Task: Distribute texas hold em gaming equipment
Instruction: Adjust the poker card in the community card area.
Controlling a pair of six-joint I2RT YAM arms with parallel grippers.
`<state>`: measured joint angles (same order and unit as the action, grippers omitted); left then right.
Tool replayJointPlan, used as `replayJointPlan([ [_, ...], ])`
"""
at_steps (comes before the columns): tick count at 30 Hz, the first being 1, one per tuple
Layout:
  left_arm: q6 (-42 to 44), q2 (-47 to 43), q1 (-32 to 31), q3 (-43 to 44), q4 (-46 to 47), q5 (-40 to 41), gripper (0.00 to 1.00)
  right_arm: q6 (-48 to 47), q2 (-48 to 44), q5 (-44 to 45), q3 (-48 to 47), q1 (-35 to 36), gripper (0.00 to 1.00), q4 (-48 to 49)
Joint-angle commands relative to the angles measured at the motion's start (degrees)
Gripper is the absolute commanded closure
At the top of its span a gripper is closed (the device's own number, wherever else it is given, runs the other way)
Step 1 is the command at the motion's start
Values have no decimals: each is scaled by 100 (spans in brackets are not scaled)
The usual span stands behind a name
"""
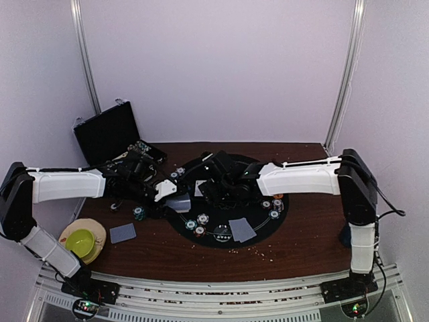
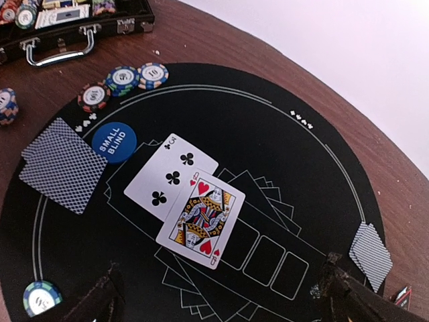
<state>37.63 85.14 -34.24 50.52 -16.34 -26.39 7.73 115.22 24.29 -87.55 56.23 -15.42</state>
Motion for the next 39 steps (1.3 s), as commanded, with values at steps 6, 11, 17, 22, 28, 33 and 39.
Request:
replayJointPlan([
  [6, 14, -48, -37, -36, 245, -105, 48, -20, 1355, 533, -948, -14, 0, -580],
  [11, 25, -23, -33, -32, 263, -112, 48, 44, 1491, 777, -940, -20, 0, -717],
  [17, 16, -30, -36, -26, 256, -93, 48, 45, 1621, 805, -877, -61, 0, -695],
  [22, 16, -20, -32, -25, 265, -92, 48, 52, 1780, 793, -920, -138, 0, -688],
  [28, 17, -20, -35, -25, 259, -85, 48, 11, 1980, 773, -1120, -229, 0, -679],
  [33, 17, -1, -38, -22, 267, -76, 48, -32, 2119, 749, -1286, -278, 0, -683],
  [39, 17, 11, -33, -17, 267, -85, 48, -51, 2155, 804, -1335, -305, 0, -674],
])
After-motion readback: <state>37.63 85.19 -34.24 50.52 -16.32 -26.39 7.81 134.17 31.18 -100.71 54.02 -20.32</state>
